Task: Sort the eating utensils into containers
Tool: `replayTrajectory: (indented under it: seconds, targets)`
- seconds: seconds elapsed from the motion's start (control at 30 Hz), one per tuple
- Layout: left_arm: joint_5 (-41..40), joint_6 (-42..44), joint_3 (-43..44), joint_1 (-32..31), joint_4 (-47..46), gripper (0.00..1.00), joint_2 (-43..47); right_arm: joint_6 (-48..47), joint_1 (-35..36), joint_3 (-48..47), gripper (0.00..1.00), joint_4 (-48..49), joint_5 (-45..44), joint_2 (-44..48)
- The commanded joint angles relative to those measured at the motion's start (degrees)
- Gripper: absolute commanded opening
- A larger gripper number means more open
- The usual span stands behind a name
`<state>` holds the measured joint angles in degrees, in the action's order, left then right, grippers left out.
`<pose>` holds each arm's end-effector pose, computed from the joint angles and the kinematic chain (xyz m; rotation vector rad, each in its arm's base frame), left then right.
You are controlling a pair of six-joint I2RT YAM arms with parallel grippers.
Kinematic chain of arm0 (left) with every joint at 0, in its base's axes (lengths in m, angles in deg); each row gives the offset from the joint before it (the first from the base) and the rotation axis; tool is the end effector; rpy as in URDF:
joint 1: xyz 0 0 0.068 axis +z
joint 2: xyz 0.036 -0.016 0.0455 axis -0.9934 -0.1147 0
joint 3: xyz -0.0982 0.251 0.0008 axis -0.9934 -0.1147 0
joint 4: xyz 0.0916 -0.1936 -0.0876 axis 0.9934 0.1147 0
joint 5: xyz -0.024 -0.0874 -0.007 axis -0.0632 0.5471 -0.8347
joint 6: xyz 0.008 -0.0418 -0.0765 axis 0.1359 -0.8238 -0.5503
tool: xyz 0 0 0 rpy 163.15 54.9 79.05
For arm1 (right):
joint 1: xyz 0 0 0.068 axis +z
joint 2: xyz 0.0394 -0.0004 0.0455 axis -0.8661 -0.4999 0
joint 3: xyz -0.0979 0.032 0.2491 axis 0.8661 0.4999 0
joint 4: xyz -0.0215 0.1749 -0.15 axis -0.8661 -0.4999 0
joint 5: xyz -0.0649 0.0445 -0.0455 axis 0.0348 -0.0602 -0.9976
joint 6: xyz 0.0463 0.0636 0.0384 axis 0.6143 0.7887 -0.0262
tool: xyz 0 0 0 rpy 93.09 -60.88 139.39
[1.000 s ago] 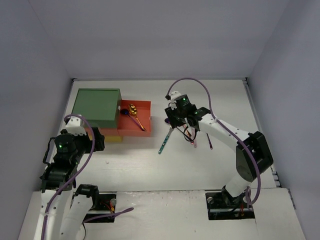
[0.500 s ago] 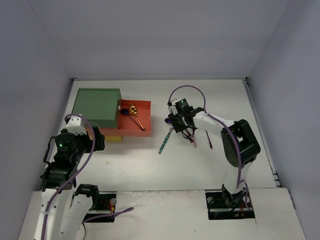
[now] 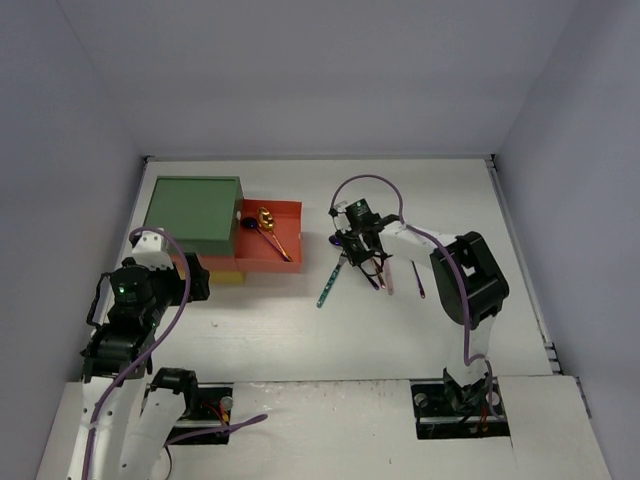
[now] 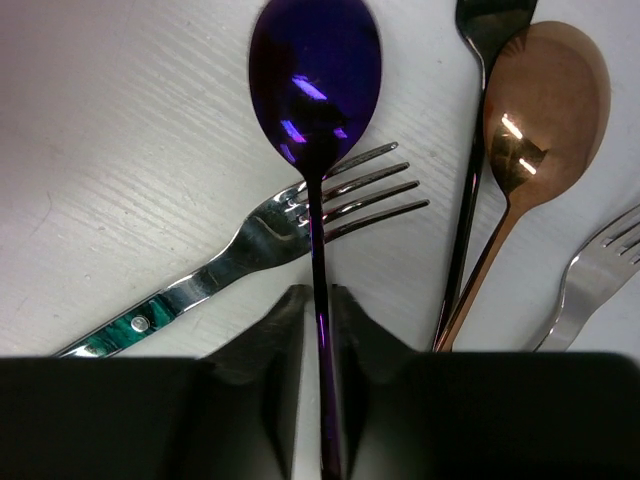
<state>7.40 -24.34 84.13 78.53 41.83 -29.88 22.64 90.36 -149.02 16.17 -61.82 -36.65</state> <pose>0.1243 -0.0174 0.3032 -0.1016 1.9456 -0.3088 0.3495 0.2142 0.1548 -0.7377 2.3077 0.3488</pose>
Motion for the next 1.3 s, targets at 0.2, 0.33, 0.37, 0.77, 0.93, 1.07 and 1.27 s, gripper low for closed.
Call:
replayTrajectory:
  seconds: [0.2,0.33,0.37,0.77,0.93,1.07,1.27]
  targets:
    - [0.69,-0.42,0.78,-0.21,-3.72,0.87,-1.14,-0.82,-0.01,-1.80,0.00,-2.90,-1.22,7.34]
    - [0.64,-0.42,0.78,-0.21,-3.73,0.87,-1.18,-0.64,0.62,-3.75,0.00,-4.90,-1.68,12.66]
    - [0.56,-0.42,0.78,-0.21,-3.69,0.87,-1.14,-0.52,0.89,-4.49,0.00,-5.21,-1.87,14.52]
    - [0.46,-0.42,0.86,-0.23,-3.77,0.87,-1.47,4.79,9.35,-26.38,0.00,-4.89,1.95,16.29]
    - [0.31,-0.42,0.78,-0.21,-3.60,0.87,-1.20,6.33,13.30,-36.20,0.00,-3.28,1.57,9.07]
    - [0.28,-0.42,0.73,-0.26,-3.60,0.87,-1.05,7.05,14.12,-38.99,0.00,-0.33,2.82,3.20]
    - [0.39,-0.42,0.69,-0.21,-3.60,0.87,-0.87,6.24,15.77,-35.81,0.00,3.98,5.35,-1.97]
